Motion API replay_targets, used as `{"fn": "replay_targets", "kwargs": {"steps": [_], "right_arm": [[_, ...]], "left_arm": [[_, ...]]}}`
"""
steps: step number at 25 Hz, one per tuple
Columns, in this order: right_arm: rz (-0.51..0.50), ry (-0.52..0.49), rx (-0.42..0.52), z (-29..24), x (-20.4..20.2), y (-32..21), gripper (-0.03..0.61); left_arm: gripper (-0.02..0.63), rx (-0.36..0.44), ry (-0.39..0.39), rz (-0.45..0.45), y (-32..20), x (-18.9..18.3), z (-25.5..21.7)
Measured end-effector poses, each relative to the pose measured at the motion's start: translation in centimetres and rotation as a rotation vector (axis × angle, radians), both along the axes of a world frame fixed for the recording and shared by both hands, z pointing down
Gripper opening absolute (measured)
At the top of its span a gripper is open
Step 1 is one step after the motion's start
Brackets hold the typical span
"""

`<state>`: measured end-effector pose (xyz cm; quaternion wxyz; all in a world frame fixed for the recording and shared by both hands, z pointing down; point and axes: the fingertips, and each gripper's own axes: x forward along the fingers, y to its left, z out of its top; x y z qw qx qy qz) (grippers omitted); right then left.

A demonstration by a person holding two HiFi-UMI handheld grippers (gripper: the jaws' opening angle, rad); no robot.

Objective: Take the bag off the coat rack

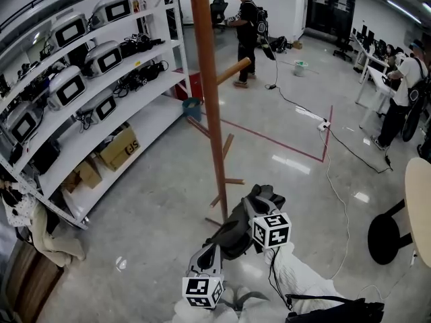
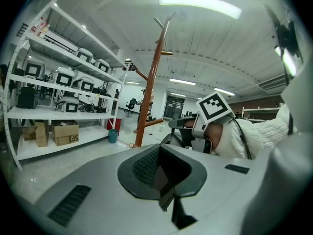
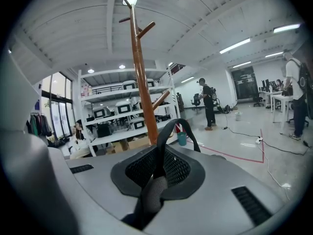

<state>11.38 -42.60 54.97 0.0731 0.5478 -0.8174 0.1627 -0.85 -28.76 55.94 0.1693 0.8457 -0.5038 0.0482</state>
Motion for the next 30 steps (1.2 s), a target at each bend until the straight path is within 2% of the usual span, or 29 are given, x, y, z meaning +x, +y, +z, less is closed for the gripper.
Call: {"fn": "replay_targets", "kwargs": {"steps": [7,18,30], "right_arm": [[0.045,0.0,0.006,-0.8,1.8,3.5,0.04],[0.149,-0.013,0.013,-0.8,5.0,9.9,0.04],[0.203,-0.063,0.001,-1.3,6.9,15.2,0.04]], "left_arm": [[0.002,0.021,0.006,0.038,0.4,1.0,-0.8],[0.001,0.058,0.007,0.15,0.4,5.0,-2.1],[0.001,0.057,0.023,0.198,1.2,9.0,-2.4]]}}
